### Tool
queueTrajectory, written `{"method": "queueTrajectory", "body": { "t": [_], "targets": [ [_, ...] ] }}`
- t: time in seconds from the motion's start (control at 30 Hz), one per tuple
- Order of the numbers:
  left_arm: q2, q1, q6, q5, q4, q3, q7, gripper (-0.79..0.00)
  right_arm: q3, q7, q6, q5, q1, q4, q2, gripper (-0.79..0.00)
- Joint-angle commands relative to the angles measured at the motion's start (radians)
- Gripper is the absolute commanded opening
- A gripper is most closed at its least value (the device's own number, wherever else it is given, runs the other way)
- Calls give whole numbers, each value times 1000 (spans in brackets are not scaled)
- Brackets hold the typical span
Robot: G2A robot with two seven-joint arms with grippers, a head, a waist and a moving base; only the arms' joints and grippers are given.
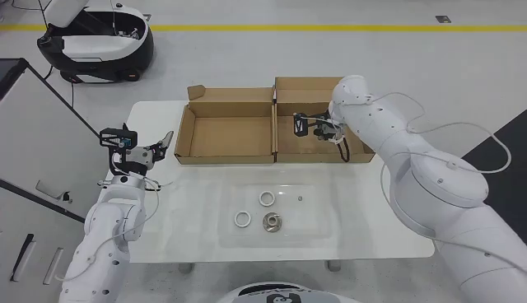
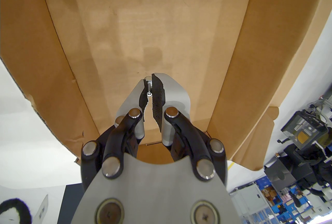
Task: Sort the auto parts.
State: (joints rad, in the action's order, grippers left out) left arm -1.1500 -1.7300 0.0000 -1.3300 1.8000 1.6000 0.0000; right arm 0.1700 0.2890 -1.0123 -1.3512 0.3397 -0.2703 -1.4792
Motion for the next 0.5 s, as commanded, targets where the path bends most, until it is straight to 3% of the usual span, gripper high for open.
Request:
{"method": "queueTrajectory", "body": {
  "t": [0.0, 0.23, 0.33, 0.47],
  "targets": [
    [0, 0, 0, 0, 0, 0, 0, 0, 0, -3, 0, -3, 1, 6, -3, -785],
    [0, 0, 0, 0, 0, 0, 0, 0, 0, -13, 0, -19, 5, 22, -13, -785],
    [0, 0, 0, 0, 0, 0, 0, 0, 0, -18, 0, -22, 5, 29, -17, -674],
    [0, 0, 0, 0, 0, 0, 0, 0, 0, -24, 0, -23, 6, 37, -20, -616]
  ]
}}
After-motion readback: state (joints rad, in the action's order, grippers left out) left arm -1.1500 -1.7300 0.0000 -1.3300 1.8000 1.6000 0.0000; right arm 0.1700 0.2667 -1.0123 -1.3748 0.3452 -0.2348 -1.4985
